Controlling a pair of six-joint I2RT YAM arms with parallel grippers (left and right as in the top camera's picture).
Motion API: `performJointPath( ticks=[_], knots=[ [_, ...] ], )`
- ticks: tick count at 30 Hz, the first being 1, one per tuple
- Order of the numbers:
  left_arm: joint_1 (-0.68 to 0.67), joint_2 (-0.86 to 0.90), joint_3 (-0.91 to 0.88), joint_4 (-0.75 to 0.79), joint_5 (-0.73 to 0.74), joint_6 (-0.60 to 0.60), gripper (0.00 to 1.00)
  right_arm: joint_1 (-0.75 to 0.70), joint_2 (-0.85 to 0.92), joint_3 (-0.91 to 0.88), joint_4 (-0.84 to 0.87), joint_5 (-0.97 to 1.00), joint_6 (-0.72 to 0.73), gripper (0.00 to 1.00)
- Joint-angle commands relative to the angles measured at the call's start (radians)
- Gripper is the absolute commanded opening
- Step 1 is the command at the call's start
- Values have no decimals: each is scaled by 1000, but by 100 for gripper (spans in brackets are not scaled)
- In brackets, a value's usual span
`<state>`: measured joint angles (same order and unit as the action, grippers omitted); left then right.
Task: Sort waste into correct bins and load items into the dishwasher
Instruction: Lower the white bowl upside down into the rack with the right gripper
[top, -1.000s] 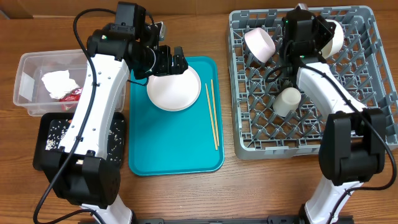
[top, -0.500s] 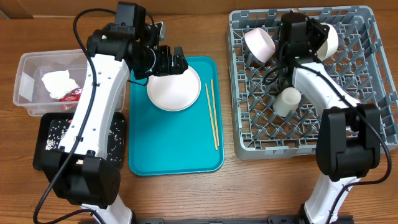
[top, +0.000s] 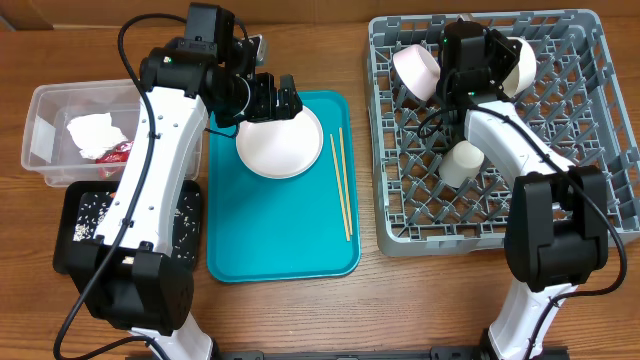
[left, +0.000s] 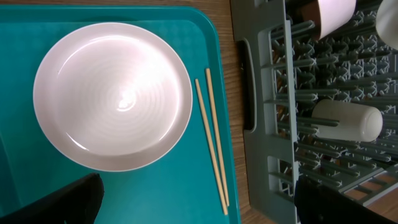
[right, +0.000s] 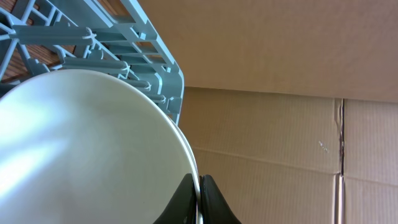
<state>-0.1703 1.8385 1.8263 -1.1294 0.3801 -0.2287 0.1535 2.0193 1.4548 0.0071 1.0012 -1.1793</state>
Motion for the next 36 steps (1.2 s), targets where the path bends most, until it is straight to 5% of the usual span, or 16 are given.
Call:
performJointPath(
  ticks=[1, 21, 28, 32, 33, 36],
  knots=[
    [0, -27, 24, 4, -8, 19, 100, 10, 21, 19, -2, -17, 5, 4],
    [0, -27, 24, 4, -8, 19, 100, 47, 26, 18, -24, -24, 5, 5],
    [0, -27, 24, 4, -8, 19, 100, 61, 26, 18, -23, -19, 5, 58],
    [0, -27, 24, 4, -8, 19, 100, 83, 26, 18, -6, -16, 5, 75],
    [0, -27, 24, 4, -8, 19, 100, 91, 26, 18, 9, -15, 4, 89],
    [0, -27, 24, 4, -8, 20, 100, 109, 26, 18, 58, -6, 4, 100]
  ],
)
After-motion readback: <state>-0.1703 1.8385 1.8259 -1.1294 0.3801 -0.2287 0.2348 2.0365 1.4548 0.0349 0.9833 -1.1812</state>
